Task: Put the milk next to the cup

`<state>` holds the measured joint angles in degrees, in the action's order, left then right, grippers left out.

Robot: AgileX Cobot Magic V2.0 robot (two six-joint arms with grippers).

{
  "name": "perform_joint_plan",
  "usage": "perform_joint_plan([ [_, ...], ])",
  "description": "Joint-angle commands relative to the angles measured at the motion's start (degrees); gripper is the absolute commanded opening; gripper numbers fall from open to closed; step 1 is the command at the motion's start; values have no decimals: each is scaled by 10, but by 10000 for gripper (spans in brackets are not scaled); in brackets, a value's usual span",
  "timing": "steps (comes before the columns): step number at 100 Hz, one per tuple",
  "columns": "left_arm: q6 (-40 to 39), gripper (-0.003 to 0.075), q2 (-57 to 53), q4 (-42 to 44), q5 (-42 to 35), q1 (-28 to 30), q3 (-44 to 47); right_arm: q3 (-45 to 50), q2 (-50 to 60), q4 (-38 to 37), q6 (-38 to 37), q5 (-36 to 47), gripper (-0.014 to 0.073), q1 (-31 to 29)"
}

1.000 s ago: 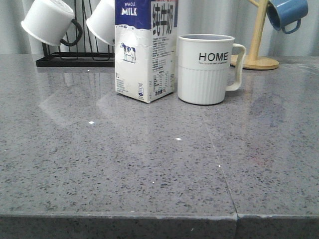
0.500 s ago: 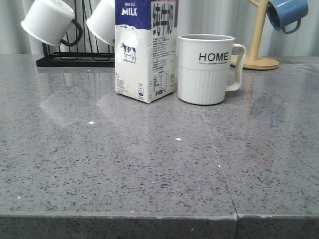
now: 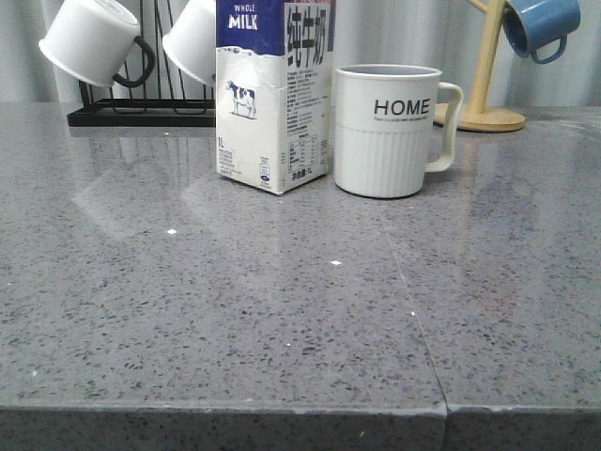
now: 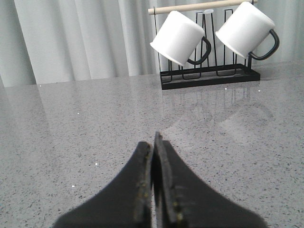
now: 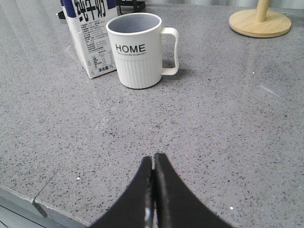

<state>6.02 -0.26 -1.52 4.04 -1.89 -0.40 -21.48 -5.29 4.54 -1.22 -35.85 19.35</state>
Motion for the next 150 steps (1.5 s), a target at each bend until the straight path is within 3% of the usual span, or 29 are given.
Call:
perform_joint_plan([
  [1,-1,-20,-17,0,-50,2,34,-14,-7,-2,2,39,-66,-2],
  [60,-1,-20,-17,0,-50,2,34,-14,-7,-2,2,40,-66,-2],
  [69,-1,-20,-17,0,-50,2,34,-9,-7,-30,2,58,-66,-5],
  [85,-1,-20,-17,0,-50,2,34,47,-7,-96,2,191,-66,-61],
  [106,-1,-20,-17,0,-50,2,34,123,-7,-93,2,359,-66,-174],
  [121,-1,-20,-17,0,-50,2,34,160,-2,-86,2,370,-66,-217],
  [142,-1,-20,-17,0,-50,2,34,221,59,-63,-11,387,-66,-220],
  [150,-1,-20,-17,0,-50,2,34,220,72,-73,-30,346,-66,-220],
])
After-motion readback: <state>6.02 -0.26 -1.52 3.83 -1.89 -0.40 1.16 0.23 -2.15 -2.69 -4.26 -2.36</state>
